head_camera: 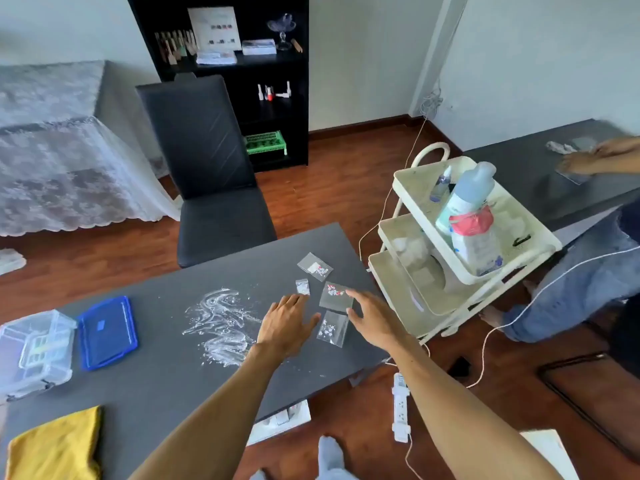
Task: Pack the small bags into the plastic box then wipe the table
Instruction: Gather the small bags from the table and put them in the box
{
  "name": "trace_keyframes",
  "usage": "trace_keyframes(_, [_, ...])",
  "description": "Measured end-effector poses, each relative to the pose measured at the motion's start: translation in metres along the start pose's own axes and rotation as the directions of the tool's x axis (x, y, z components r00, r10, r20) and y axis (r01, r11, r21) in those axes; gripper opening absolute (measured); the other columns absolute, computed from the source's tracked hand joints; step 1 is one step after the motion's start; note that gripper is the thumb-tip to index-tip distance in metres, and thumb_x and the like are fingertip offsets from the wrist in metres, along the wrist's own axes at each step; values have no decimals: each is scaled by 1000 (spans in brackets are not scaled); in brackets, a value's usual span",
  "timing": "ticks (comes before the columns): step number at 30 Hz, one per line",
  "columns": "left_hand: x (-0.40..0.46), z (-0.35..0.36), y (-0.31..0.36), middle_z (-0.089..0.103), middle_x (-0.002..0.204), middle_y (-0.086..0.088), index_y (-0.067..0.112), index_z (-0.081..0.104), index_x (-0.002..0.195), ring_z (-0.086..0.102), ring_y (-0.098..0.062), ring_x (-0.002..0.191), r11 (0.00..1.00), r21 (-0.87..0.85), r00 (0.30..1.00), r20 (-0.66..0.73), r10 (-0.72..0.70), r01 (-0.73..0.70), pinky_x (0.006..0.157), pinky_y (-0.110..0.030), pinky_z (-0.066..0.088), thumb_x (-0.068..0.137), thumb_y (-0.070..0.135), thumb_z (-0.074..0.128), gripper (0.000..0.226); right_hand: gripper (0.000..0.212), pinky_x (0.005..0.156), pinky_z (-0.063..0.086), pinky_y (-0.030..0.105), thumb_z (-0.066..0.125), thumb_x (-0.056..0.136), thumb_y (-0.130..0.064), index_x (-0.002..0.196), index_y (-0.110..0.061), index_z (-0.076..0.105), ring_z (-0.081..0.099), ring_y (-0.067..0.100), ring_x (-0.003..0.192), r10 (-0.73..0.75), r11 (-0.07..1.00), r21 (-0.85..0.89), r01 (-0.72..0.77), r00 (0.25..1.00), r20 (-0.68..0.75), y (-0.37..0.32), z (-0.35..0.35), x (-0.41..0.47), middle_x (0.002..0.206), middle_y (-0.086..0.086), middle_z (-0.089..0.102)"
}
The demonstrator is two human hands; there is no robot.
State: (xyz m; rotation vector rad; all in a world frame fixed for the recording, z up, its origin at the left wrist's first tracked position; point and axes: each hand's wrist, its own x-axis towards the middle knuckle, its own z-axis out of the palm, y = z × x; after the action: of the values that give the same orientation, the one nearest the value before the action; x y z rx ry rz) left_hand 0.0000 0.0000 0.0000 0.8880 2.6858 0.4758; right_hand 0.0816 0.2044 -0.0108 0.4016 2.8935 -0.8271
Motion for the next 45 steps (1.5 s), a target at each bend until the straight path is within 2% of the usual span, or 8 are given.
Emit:
trace_keyframes(10, [82, 18, -4, 60, 131, -4, 15, 54, 129, 50, -26, 122, 996, -63, 988, -139, -65, 57, 100, -39, 39, 97, 34, 49, 37, 49, 106, 44, 38, 55, 98, -36, 145, -21, 47, 52, 22, 129, 15, 1000, -9, -15, 1000, 26, 22, 10, 60, 143, 1, 54])
trace_keyframes(20, [151, 24, -13, 62, 123, -9, 15, 57, 128, 51, -30, 114, 955, -173, 957, -121, -263, 240, 90, -41, 44, 94, 23, 55, 36, 58, 101, 45, 42, 67, 86, -43, 138, -22, 54, 51, 24, 123, 0, 995, -101, 11, 994, 114, 39, 19, 95, 131, 2, 57])
trace_keyframes(26, [167, 34, -15, 56, 124, -12, 10, 58, 125, 44, -30, 122, 933, -199, 944, -79, -321, 301, 90, -44, 47, 93, 23, 61, 35, 50, 95, 48, 37, 70, 85, -39, 132, -25, 60, 57, 24, 112, -2, 993, -116, 15, 994, 114, 53, 22, 102, 118, 2, 63])
trace_keyframes(30, [171, 41, -15, 58, 111, -16, 4, 61, 103, 47, -35, 113, 922, -215, 935, -86, -345, 321, 83, -45, 47, 88, 12, 62, 17, 42, 90, 50, 37, 75, 83, -33, 123, -23, 64, 61, 24, 101, 28, 999, -34, -24, 993, 117, 53, 20, 108, 104, 1, 70])
trace_keyframes(33, [172, 46, -18, 58, 114, -15, 6, 64, 109, 48, -33, 112, 885, -297, 914, -80, -398, 359, 86, -43, 48, 87, 9, 62, 23, 26, 84, 53, 38, 76, 83, -33, 106, -23, 71, 63, 23, 93, 49, 999, -10, -48, 988, 149, 54, 18, 112, 97, 1, 70])
trace_keyframes(40, [168, 40, -23, 61, 68, 7, 13, 72, 82, 59, -20, 71, 709, -561, 857, 0, -516, 427, 65, -23, 45, 80, 8, 70, 6, 13, 71, 53, 31, 71, 88, -36, 93, -24, 74, 67, 17, 84, 65, 995, 55, -77, 979, 192, 57, 11, 120, 92, -4, 72])
trace_keyframes(43, [166, 25, -26, 64, 63, 9, 16, 73, 75, 59, -12, 60, 663, -626, 855, 11, -519, 410, 52, -12, 44, 76, 9, 76, 8, 13, 65, 52, 28, 72, 87, -36, 90, -24, 75, 67, 13, 74, 64, 992, 96, -87, 974, 219, 57, -2, 127, 83, -6, 73])
trace_keyframes(45, [165, 14, -27, 67, 64, 6, 17, 73, 72, 58, -10, 57, 643, -654, 854, 7, -521, 398, 56, -18, 49, 74, 9, 79, 10, 10, 66, 55, 32, 72, 87, -34, 87, -24, 74, 65, 8, 64, 56, 988, 126, -85, 974, 220, 52, -11, 132, 79, -5, 74])
